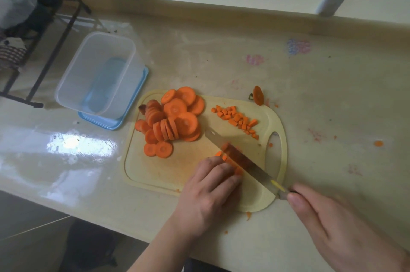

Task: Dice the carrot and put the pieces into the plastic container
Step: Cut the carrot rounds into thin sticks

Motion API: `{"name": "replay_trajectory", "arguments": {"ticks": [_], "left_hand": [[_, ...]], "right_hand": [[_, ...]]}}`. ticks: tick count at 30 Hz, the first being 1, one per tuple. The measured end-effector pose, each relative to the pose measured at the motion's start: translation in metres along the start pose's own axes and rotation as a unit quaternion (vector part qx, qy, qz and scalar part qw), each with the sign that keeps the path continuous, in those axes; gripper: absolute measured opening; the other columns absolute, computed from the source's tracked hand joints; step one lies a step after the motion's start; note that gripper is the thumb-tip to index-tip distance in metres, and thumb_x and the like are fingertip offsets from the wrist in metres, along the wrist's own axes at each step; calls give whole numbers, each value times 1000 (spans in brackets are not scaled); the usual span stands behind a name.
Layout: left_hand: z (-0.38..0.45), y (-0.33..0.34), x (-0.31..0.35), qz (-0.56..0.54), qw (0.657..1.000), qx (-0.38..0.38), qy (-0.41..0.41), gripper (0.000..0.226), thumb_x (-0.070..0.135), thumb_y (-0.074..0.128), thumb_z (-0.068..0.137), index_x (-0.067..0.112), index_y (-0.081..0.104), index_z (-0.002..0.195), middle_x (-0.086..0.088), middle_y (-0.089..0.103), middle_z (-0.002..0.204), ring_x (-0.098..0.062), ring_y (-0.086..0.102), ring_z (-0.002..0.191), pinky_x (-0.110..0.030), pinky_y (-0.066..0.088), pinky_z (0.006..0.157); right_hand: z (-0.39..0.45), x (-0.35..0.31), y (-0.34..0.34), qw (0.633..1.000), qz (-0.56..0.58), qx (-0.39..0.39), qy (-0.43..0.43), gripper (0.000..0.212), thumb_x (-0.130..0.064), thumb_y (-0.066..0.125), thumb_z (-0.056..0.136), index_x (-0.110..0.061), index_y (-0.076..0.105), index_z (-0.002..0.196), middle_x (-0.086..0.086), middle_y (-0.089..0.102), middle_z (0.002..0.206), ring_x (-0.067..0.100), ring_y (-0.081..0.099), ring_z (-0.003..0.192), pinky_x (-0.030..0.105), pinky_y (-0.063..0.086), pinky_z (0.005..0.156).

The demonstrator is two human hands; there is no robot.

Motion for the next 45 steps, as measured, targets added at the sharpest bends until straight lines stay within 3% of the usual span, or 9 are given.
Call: {"name": "replay_trajectory", "arguments": {"ticks": [6,12,15,19,24,30,36,40,45], "left_hand": [[-2,2,-3,-3,1000,-16,-15,19,-1,82,82,0,75,100,-12,70,108,-33,62,107,-42,50,91],[3,0,-1,-8,1000,-7,-25,9,4,79,87,4,77,95,-8,70,104,-30,63,107,-38,51,91],[7,-1,0,-13,1000,7,-26,3,6,77,87,5,76,90,-8,70,98,-30,65,101,-37,52,88],[9,0,1,-8,1000,11,-25,5,4,78,85,3,75,89,-9,69,95,-31,64,99,-37,52,88],[1,-1,-1,-9,1000,11,-11,10,6,79,87,0,75,93,-12,69,98,-34,64,96,-42,52,88],[-2,-1,0,-4,1000,3,-5,11,9,71,94,-1,75,96,-12,70,103,-33,64,102,-42,51,87],[-5,-1,-2,-13,1000,3,-17,12,2,80,85,0,77,96,-10,72,106,-30,65,107,-40,52,88],[-3,-3,-1,-25,999,11,-31,7,9,73,93,4,78,94,-7,72,104,-25,63,108,-34,52,91],[1,-4,1,-22,999,15,-29,12,13,71,94,4,79,94,-6,73,102,-24,63,107,-33,53,92]], "right_hand": [[-21,1,4,998,-49,5,49,64,-75,-13,68,-41,35,95,-13,58,89,7,56,72,19,45,62],[-27,5,13,990,-108,-25,88,86,-78,-39,50,-40,25,92,-1,60,72,8,60,65,23,51,62],[-9,0,15,993,-84,-46,68,83,-79,-36,54,-39,26,93,-2,59,75,12,60,73,27,50,67],[11,-6,15,999,-44,-16,-5,55,-74,-11,76,-39,31,84,0,52,62,15,53,59,38,48,60],[4,-1,0,1000,0,-6,-8,44,-70,10,87,-38,40,82,-8,54,64,10,49,53,26,38,52],[-17,0,4,999,-15,4,35,62,-77,-7,71,-38,35,93,-11,58,85,7,56,71,21,45,62],[-31,7,11,997,-59,-5,49,53,-72,-7,84,-39,34,84,-4,52,54,0,51,46,18,45,44],[-30,1,18,989,-122,-19,86,84,-71,-46,48,-42,20,92,-1,59,80,5,59,71,17,49,66],[-5,-7,24,992,-93,-63,55,86,-77,-39,52,-36,24,94,-1,56,74,16,57,72,32,51,69]]}}
Point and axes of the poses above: each hand's wrist, its own z-axis towards the middle knuckle, its own y-axis out of the palm, x = y × z, the point moved 2 cm from there along z, towards the middle knuckle
